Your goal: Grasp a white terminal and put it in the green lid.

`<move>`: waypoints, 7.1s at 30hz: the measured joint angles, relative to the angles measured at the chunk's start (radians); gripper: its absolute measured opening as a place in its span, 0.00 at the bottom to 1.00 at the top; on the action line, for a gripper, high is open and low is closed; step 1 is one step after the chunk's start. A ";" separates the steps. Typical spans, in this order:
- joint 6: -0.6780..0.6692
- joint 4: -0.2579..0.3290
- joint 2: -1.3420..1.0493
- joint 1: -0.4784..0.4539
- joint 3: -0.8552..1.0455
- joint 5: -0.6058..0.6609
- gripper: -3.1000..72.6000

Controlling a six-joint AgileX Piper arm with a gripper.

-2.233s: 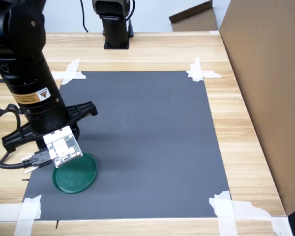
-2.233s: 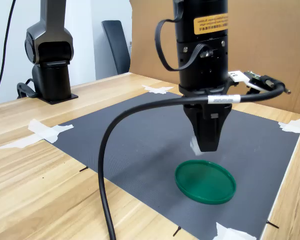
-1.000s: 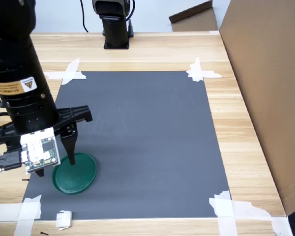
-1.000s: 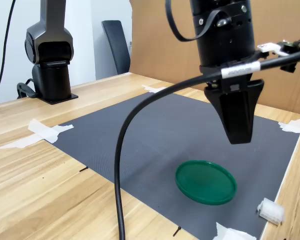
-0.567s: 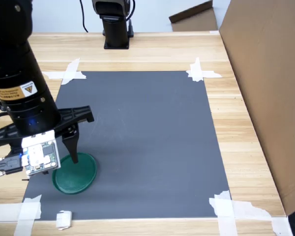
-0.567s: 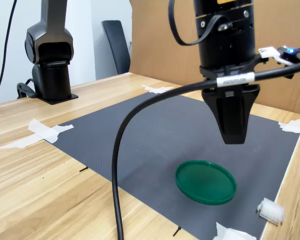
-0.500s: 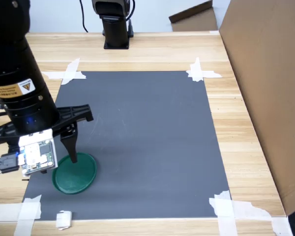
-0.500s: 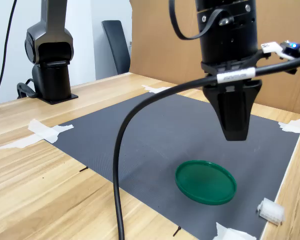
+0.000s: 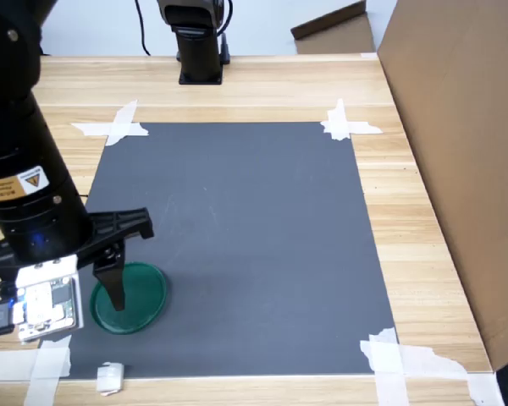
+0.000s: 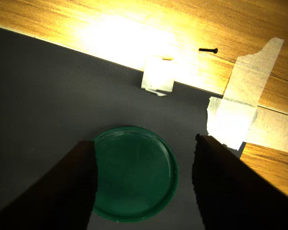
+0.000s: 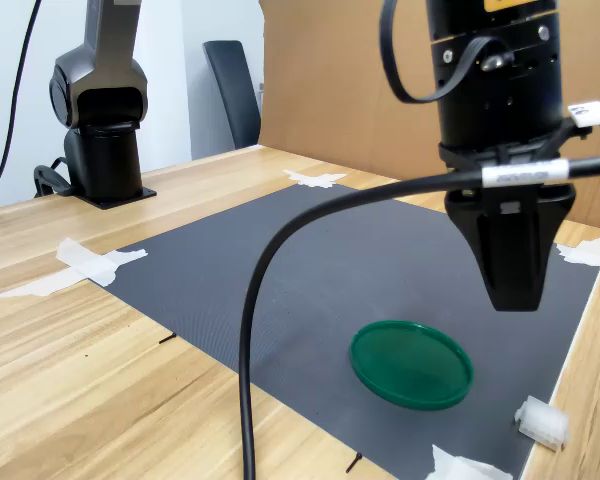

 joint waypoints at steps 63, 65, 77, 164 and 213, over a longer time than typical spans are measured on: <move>0.097 0.000 0.236 0.011 -0.129 -0.108 0.39; 0.097 -0.001 0.236 0.011 -0.129 -0.107 0.39; 0.097 0.001 0.109 0.010 -0.129 -0.026 0.39; -0.065 -0.030 -0.361 0.010 0.452 -0.260 0.70; 0.219 -0.003 -1.802 0.010 1.892 -0.862 0.01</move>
